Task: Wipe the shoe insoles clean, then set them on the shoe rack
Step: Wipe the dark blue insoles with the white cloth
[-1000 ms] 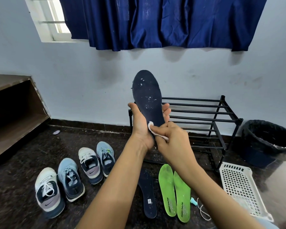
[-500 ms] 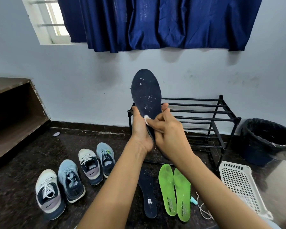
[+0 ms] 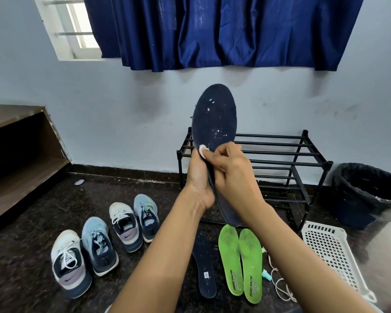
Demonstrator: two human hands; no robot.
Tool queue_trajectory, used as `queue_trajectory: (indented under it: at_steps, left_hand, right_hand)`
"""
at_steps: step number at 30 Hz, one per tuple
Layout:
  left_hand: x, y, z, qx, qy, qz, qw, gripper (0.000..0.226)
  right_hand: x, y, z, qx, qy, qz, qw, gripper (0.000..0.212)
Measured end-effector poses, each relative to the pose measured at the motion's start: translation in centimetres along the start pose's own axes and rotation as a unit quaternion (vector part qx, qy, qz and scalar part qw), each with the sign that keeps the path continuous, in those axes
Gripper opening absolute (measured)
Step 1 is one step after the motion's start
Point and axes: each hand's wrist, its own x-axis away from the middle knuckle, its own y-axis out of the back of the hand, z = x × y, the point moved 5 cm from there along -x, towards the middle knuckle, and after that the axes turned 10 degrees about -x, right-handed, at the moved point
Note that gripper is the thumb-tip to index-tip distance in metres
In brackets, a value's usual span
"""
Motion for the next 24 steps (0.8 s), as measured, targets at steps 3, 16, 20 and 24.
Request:
queue_trajectory:
  at_steps: [3, 16, 20, 24]
  left_hand:
    - [-0.1, 0.5, -0.2, 0.014, -0.006, -0.003, 1.0, 0.059]
    - [0.2, 0.5, -0.2, 0.026, 0.007, -0.001, 1.0, 0.054]
    - [0.3, -0.3, 0.0, 0.022, 0.005, 0.011, 1.0, 0.042]
    - [0.1, 0.1, 0.0, 0.023, 0.004, 0.001, 1.0, 0.051]
  right_hand:
    - [1.5, -0.4, 0.1, -0.011, -0.004, 0.011, 1.0, 0.031]
    - [2.1, -0.4, 0.0, -0.004, -0.007, 0.023, 1.0, 0.029]
    - [0.6, 0.4, -1.0, 0.002, -0.052, -0.026, 0.998, 0.025]
    - [1.9, -0.5, -0.6, 0.01, -0.046, -0.005, 0.999, 0.032]
